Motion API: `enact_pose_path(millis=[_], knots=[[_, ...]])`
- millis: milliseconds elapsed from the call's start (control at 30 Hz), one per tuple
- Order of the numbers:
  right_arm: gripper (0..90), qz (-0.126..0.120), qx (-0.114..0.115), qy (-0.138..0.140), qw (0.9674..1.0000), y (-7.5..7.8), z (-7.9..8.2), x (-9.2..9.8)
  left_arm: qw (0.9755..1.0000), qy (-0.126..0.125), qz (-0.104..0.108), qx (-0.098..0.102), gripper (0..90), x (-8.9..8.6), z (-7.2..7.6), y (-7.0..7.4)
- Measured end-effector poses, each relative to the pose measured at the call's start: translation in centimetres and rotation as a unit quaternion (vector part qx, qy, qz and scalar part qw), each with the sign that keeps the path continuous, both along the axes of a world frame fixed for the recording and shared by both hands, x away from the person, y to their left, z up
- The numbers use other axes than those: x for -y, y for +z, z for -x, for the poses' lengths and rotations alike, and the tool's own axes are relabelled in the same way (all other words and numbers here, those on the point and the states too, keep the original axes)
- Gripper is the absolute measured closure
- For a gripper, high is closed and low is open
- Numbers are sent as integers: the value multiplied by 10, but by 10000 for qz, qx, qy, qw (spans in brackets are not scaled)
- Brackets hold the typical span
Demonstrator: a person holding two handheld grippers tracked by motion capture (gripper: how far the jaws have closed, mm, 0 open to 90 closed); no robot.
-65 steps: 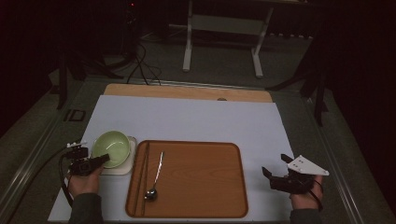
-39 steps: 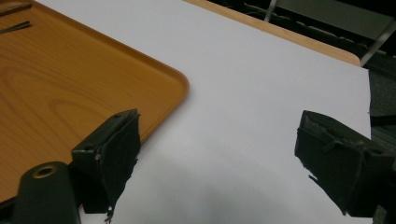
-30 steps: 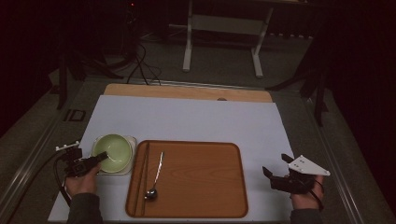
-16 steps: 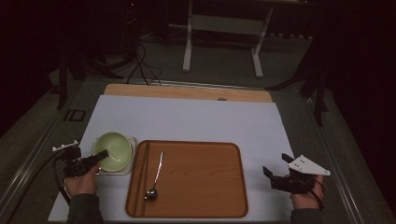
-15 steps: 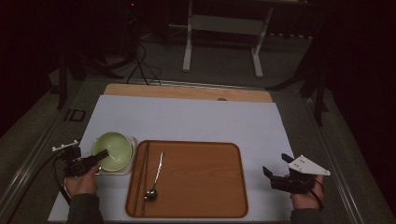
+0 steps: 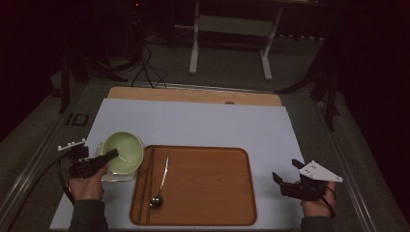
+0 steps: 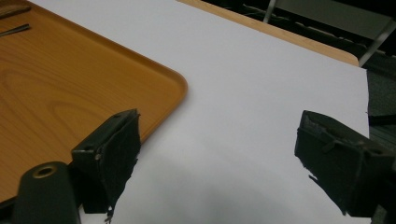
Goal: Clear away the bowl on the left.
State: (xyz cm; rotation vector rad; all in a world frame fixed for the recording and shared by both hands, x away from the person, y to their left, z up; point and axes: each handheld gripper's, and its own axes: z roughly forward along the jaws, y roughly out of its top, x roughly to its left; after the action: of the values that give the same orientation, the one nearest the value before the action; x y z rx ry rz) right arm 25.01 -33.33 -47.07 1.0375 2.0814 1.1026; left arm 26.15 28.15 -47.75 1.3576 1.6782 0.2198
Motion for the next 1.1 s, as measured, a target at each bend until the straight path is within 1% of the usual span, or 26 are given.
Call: enact_pose_path(millis=[167,233,300,367,500,567,633,733,867,900,967,1100], knots=[[141,-27,14,-4,10000,0,0,0,9996,-224,-50,149,849,13,-3,17],[141,-30,12,-3,10000,1,1,1,9992,-351,6,201,848,19,-6,22],[141,-46,27,-8,10000,1,1,1,9987,-461,35,210,848,26,-9,27],[141,-56,25,-25,10000,1,1,2,9982,-556,-18,234,848,33,-12,31],[141,-56,25,-28,10000,1,1,2,9965,-796,-44,267,848,50,-17,37],[141,-50,26,-22,10000,1,1,2,9952,-933,-124,264,848,59,-19,39],[141,-46,29,-18,10000,1,1,1,9936,-1099,-129,239,848,66,-22,40],[141,-55,28,-21,10000,1,1,2,9918,-1249,-182,184,848,77,-27,40],[141,-55,23,-18,10000,1,1,2,9894,-1418,-269,138,848,89,-30,40],[141,-55,23,-18,10000,1,1,2,9894,-1418,-269,138,848,89,-30,40],[141,-53,25,-15,10000,1,1,2,9875,-1537,-338,105,848,98,-31,38],[141,-56,25,-20,10000,1,1,2,9854,-1652,-398,48,848,107,-32,35]])
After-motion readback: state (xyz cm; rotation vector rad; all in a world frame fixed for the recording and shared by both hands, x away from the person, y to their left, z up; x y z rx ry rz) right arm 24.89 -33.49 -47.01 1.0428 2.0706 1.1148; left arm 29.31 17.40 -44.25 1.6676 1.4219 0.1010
